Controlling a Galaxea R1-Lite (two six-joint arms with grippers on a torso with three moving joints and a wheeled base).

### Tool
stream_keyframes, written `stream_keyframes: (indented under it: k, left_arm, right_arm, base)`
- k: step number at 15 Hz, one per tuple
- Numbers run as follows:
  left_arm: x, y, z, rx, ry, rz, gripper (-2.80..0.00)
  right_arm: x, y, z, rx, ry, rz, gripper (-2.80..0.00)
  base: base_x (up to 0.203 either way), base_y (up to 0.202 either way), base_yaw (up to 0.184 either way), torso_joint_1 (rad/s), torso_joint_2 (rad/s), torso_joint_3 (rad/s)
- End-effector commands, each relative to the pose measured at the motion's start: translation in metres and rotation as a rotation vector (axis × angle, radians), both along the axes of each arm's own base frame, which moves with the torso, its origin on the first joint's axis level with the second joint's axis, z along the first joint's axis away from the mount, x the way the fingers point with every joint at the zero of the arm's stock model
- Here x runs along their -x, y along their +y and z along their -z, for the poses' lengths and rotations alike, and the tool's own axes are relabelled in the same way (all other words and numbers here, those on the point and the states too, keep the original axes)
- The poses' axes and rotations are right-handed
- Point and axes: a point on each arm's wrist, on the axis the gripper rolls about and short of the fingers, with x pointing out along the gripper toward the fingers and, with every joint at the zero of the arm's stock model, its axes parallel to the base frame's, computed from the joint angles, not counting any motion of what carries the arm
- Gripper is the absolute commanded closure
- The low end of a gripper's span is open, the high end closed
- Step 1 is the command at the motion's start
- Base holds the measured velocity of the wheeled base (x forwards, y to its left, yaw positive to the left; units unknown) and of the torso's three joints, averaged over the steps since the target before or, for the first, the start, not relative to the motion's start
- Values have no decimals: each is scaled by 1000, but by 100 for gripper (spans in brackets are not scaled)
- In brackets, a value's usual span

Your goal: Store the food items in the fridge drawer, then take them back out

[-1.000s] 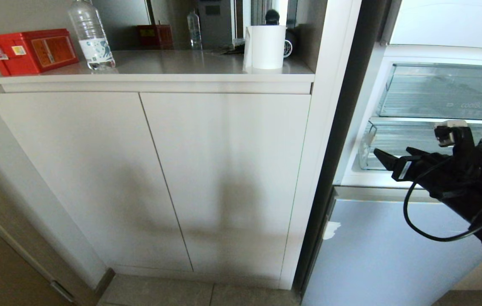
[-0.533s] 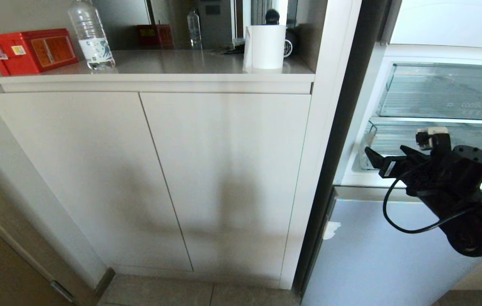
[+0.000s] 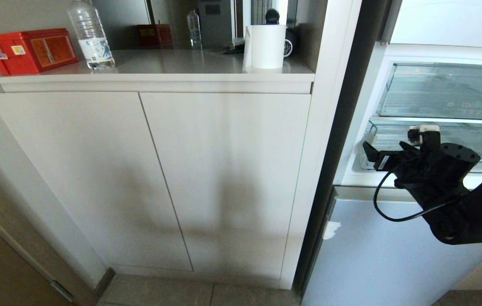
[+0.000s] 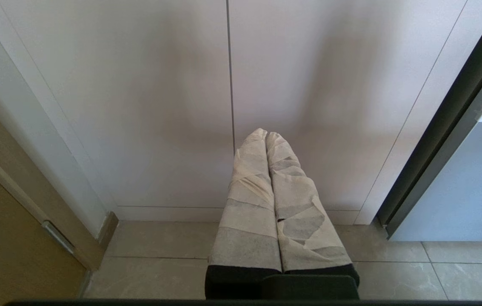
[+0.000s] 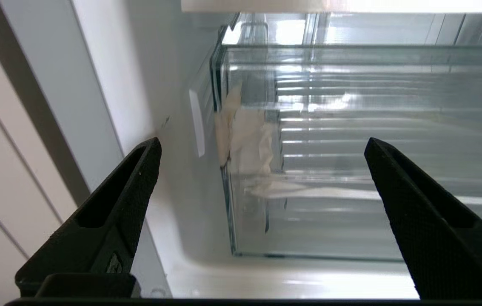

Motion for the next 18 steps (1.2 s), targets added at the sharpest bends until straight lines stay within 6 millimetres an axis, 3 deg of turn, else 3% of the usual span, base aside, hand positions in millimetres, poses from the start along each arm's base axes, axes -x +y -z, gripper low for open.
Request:
stream_keyframes:
  k: [1, 18]
  left_arm:
    - [0, 0, 0, -1, 2, -1, 0]
    - [0, 0, 0, -1, 1, 0, 0]
  right_arm:
    - [-7, -2, 1, 0, -17, 5, -280]
    - [-28, -10, -2, -4, -40, 19, -280]
  base:
    - [0, 0, 0, 0, 0, 0]
    - [0, 0, 0, 0, 0, 0]
